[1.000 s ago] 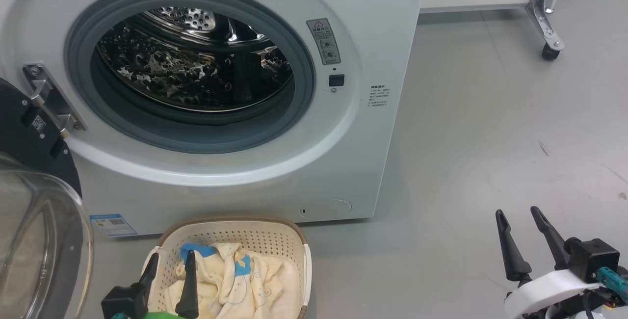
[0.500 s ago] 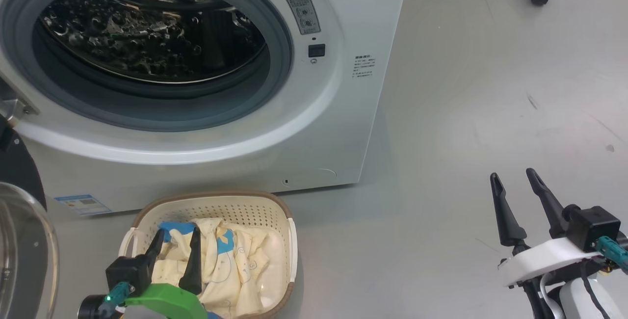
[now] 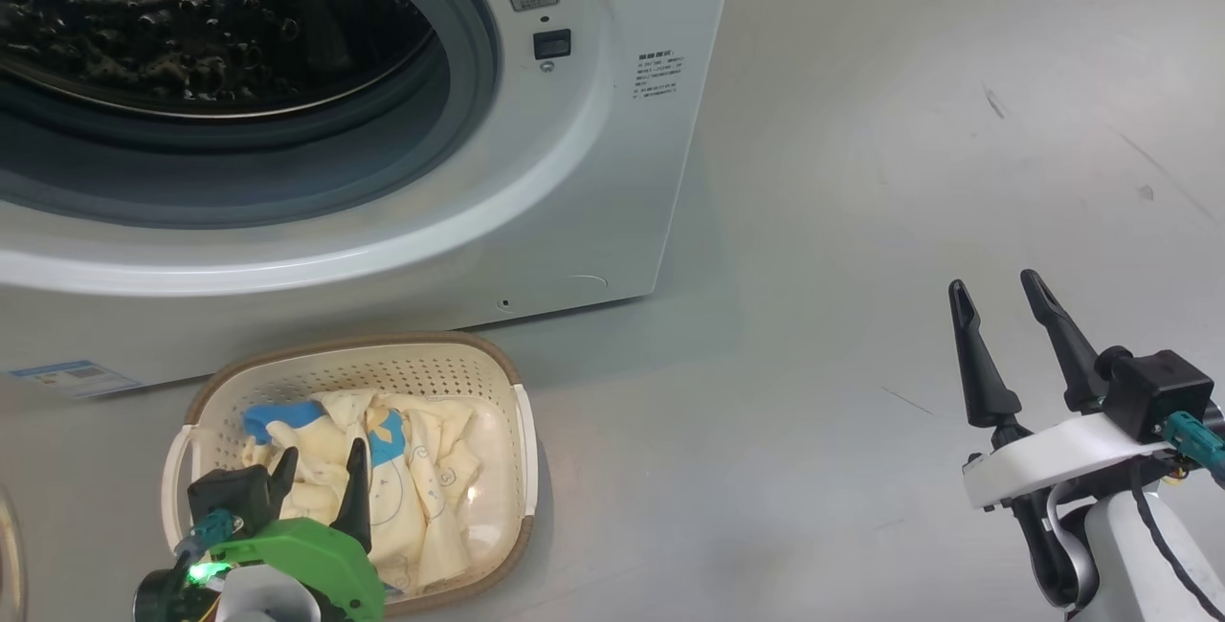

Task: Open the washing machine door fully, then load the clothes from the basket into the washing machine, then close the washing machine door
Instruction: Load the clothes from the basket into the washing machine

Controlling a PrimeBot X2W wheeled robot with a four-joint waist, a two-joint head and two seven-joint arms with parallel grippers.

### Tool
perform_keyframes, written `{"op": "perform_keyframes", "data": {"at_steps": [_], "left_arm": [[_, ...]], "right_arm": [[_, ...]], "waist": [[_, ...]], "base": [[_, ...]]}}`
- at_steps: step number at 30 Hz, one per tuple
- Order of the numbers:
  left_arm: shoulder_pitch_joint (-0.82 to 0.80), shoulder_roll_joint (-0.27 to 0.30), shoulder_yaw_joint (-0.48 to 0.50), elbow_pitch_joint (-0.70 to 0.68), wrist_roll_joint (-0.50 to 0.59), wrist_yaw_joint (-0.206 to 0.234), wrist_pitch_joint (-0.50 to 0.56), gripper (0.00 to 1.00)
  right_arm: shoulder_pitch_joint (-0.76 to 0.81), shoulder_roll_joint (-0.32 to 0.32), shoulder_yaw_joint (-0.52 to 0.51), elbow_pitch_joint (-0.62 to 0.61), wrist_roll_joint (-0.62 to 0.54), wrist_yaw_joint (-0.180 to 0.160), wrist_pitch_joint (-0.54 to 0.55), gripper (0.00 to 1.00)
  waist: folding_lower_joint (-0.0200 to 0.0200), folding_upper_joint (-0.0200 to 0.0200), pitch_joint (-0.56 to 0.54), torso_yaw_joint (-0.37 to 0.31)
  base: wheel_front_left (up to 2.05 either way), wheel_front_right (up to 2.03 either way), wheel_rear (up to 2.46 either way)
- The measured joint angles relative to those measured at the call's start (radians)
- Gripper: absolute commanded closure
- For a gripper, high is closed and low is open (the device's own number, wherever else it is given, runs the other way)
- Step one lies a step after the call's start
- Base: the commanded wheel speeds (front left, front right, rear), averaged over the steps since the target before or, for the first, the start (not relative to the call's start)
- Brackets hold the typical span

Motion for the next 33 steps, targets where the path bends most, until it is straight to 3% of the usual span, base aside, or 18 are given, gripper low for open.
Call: {"op": "perform_keyframes", "data": {"at_steps": [15,33], "left_arm": [[-0.085,0.0,0.03,0.146,-0.052,0.008,0.139,0.0],[-0.222,0.025,0.079,0.265,-0.075,0.034,0.21,0.0]], "right_arm": [[-0.058,-0.009,0.016,-0.002,0.009,0.0,0.0,0.0],[-0.131,-0.017,0.038,-0.008,0.024,0.0,0.0,0.0]], "waist": [[0.0,0.0,0.091,-0.049],[0.0001,0.0,0.211,-0.102]], "base": [[0.0,0.0,0.0],[0.0,0.0,0.0]]}}
